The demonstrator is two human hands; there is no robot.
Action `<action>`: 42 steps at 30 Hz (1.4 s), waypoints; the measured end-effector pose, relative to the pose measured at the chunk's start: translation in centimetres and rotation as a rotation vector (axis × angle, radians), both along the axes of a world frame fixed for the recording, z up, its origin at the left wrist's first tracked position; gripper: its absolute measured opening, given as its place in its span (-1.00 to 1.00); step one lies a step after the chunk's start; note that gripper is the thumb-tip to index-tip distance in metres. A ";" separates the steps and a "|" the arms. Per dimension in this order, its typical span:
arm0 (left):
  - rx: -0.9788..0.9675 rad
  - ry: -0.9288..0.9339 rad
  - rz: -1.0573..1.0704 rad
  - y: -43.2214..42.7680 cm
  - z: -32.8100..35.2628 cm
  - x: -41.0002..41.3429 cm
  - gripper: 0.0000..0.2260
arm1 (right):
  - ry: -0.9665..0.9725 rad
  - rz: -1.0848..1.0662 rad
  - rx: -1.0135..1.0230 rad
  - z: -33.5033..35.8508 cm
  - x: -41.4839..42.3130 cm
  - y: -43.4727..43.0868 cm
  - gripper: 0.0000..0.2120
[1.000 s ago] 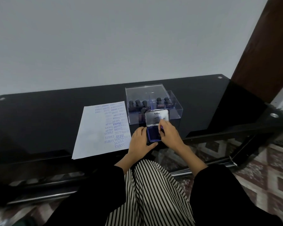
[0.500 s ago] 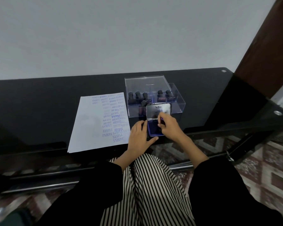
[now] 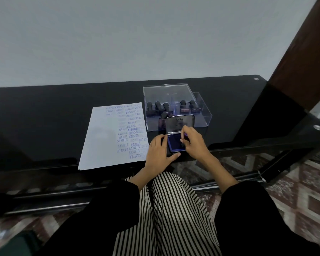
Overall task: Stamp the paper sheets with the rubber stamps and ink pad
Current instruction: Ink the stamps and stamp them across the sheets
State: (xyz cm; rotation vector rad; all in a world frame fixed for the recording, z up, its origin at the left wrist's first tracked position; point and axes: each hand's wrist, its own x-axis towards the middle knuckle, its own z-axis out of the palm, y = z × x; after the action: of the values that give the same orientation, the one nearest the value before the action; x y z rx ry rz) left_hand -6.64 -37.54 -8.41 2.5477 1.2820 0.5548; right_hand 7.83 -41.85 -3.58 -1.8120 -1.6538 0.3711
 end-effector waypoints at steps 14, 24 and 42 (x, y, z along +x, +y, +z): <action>0.006 0.031 0.022 -0.1 0.1 0.2 -0.17 | 0.027 -0.015 0.011 0.0 -0.2 0.0 -0.74; 0.010 0.034 0.015 -0.4 0.3 0.1 -0.19 | 0.025 -0.021 -0.005 0.0 -0.2 0.1 -0.74; -0.024 0.055 -0.017 0.0 -0.2 0.1 -0.21 | 0.009 -0.026 -0.044 0.3 -0.1 0.5 -0.74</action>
State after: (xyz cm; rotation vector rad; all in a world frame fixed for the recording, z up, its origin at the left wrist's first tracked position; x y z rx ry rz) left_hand -6.52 -37.56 -8.62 2.5686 1.2763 0.4666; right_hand 7.73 -41.33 -3.31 -1.8594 -1.6260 0.4066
